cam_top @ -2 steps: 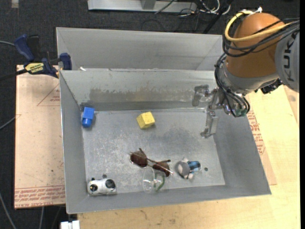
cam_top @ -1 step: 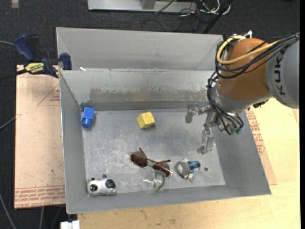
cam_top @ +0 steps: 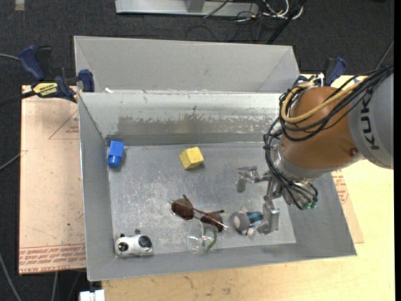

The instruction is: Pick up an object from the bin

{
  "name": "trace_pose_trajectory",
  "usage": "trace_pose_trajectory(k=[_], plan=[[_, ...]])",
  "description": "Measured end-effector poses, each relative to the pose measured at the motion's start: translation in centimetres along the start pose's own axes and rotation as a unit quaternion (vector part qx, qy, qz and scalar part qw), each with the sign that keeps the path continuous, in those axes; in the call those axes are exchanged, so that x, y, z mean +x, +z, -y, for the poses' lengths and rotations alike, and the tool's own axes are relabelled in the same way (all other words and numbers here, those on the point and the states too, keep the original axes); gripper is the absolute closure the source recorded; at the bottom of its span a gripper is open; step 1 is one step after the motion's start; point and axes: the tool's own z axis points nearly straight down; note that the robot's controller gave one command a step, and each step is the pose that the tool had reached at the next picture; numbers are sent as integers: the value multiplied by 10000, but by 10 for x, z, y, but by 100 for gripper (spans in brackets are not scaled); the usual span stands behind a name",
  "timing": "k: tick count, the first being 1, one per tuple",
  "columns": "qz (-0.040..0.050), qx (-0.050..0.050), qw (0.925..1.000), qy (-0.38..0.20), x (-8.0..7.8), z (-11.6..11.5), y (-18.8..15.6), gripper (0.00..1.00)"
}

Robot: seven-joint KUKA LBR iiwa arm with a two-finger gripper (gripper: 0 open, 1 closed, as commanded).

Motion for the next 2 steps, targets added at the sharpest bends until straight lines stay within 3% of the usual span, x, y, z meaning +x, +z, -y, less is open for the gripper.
trace_pose_trajectory(k=[1,2], plan=[[5,1,9973,-738,2,6,19,0],[10,5,9831,-1830,-10,-69,70,0]])
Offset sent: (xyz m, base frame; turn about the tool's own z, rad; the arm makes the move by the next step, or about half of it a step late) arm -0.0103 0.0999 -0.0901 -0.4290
